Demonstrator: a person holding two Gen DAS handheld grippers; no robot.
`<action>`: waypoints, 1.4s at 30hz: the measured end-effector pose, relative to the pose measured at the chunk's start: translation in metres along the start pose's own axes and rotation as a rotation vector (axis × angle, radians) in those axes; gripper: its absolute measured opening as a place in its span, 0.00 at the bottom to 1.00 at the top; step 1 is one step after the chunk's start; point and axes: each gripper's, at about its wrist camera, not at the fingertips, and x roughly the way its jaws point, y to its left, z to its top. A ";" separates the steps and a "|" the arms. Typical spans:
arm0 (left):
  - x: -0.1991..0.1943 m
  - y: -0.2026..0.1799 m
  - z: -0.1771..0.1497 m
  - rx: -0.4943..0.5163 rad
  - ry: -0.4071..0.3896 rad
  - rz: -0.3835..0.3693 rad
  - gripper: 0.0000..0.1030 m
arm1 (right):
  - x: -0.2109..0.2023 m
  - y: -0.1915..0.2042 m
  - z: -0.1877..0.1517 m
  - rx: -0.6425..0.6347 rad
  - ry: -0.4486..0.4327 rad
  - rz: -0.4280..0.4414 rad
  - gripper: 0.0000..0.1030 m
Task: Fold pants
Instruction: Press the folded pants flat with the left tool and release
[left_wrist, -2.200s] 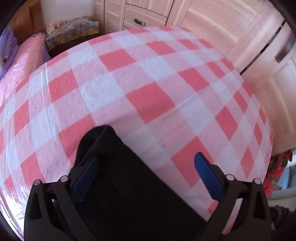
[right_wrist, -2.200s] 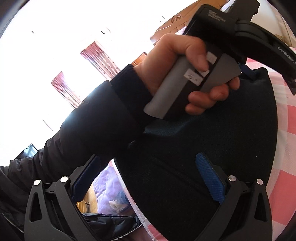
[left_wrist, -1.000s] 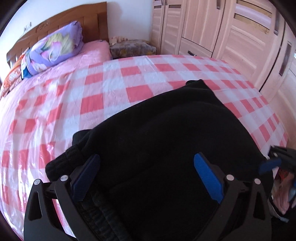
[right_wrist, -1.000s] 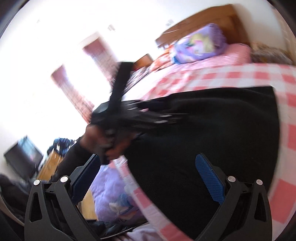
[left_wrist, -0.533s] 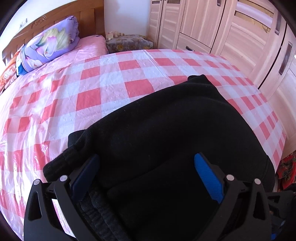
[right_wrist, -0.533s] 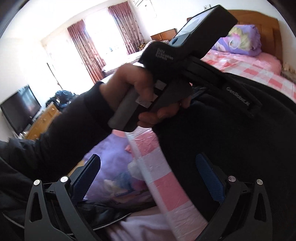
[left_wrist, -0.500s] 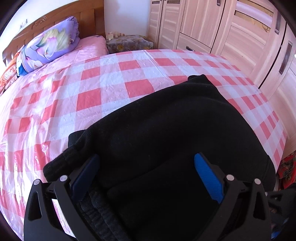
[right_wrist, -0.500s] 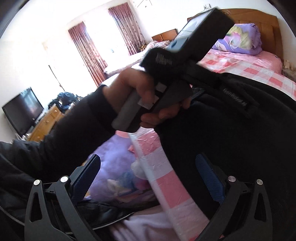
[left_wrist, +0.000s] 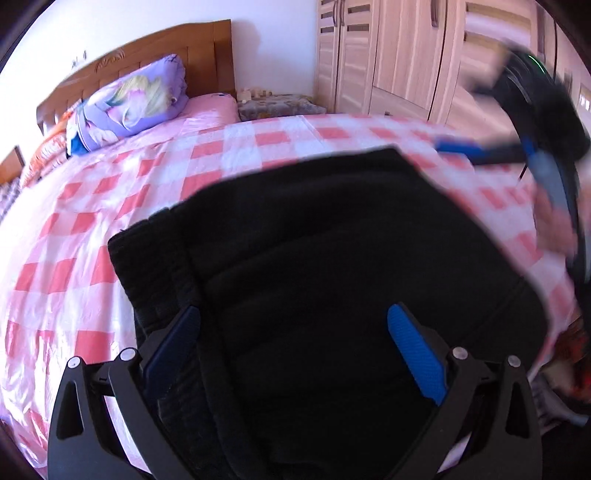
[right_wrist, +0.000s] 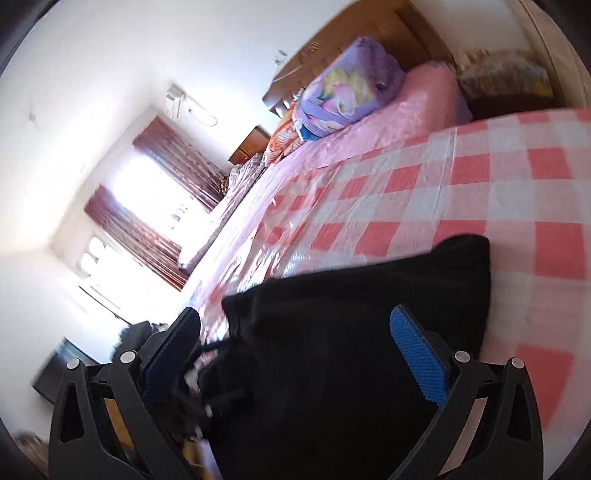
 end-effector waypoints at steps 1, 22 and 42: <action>-0.001 0.002 -0.002 -0.008 -0.011 -0.008 0.98 | 0.013 -0.009 0.008 0.057 0.042 0.040 0.96; 0.008 0.006 0.000 -0.048 0.010 -0.009 0.99 | 0.060 -0.020 -0.002 -0.069 0.127 -0.312 0.96; -0.030 0.005 -0.031 -0.132 -0.092 0.009 0.99 | -0.035 0.066 -0.160 -0.174 0.095 0.057 0.96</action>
